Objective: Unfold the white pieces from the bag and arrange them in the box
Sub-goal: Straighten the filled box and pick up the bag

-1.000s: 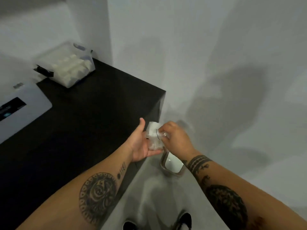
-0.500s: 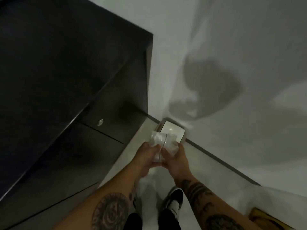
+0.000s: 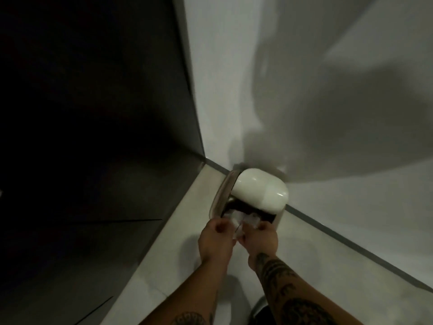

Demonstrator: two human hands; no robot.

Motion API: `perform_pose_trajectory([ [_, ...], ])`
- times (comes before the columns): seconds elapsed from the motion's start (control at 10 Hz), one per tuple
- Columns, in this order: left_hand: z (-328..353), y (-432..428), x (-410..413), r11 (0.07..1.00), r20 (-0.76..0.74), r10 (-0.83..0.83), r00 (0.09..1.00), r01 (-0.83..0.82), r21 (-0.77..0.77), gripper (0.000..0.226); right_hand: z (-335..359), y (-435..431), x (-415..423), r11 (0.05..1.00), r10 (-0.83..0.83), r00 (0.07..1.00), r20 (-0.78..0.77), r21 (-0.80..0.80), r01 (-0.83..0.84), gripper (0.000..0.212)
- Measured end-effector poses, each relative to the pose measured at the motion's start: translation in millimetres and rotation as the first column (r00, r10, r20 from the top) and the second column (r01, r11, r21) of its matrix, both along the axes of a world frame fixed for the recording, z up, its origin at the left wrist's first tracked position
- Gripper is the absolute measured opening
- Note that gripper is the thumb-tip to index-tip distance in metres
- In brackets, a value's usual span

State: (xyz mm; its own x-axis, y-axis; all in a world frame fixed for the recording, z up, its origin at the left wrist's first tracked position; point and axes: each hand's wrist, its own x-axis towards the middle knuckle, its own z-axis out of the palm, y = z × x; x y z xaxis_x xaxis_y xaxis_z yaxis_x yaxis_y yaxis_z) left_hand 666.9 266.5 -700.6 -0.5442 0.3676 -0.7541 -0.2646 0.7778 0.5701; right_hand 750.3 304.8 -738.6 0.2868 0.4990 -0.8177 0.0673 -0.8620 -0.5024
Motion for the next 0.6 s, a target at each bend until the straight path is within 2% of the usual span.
perform_pose_trajectory([
  [0.1,-28,19,-1,0.989,-0.025,-0.132,0.991,0.13,-0.065,0.015,-25,7,1,0.996,-0.072,0.992,-0.105,0.038,0.076,0.008],
  [0.2,-47,37,2,0.989,0.103,-0.126,0.987,0.133,-0.068,0.025,-36,10,0,0.999,-0.037,0.959,-0.282,0.026,0.046,0.032],
  [0.3,-45,44,10,0.994,0.224,-0.065,0.972,0.084,-0.075,0.023,-35,4,4,0.997,0.079,0.965,-0.251,0.01,-0.079,0.039],
  [0.4,-25,36,15,0.986,0.195,-0.115,0.974,0.136,-0.1,0.027,-24,-20,14,0.979,0.2,0.96,-0.195,0.012,-0.202,0.044],
  [0.5,18,26,5,0.978,0.159,-0.176,0.971,0.191,-0.083,0.03,11,-30,18,0.969,0.243,0.959,-0.148,-0.009,-0.247,0.039],
  [0.6,79,31,-10,0.965,0.096,-0.252,0.963,0.257,-0.044,0.04,73,-47,33,0.966,0.229,0.968,-0.103,-0.097,-0.239,0.015],
])
